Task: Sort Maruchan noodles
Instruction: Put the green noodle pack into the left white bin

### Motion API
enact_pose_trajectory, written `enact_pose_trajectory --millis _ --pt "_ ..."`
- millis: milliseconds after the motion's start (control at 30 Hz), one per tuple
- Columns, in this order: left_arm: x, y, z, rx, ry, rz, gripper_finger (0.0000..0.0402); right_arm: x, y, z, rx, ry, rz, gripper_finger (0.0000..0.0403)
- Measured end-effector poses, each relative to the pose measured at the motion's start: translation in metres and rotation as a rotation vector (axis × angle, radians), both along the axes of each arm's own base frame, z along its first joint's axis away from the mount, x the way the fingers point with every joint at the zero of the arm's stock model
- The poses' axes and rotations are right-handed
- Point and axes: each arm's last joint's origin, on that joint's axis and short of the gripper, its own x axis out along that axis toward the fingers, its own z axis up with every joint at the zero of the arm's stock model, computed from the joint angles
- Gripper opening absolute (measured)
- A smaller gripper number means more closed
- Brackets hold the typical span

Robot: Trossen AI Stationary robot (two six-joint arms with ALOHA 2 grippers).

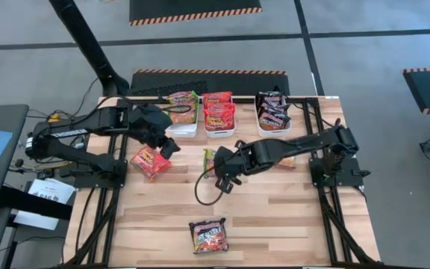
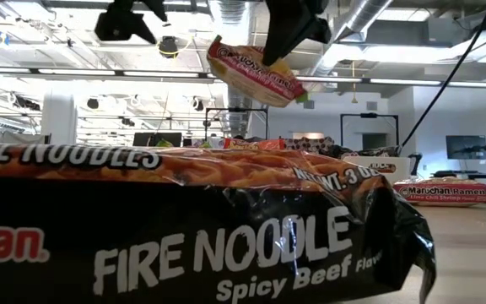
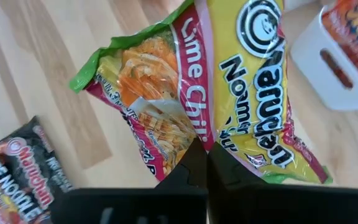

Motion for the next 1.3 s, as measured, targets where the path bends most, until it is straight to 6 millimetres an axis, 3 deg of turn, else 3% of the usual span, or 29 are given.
enact_pose_trajectory --millis 733,1300 --pt "0.061 0.042 -0.022 -0.041 -0.135 0.101 0.0185 0.008 -0.071 0.024 -0.26 0.037 0.165 0.0004" --pt "0.06 0.057 -0.016 -0.076 -0.215 0.122 0.0185 0.013 -0.072 0.027 -0.341 0.022 0.283 0.0004"
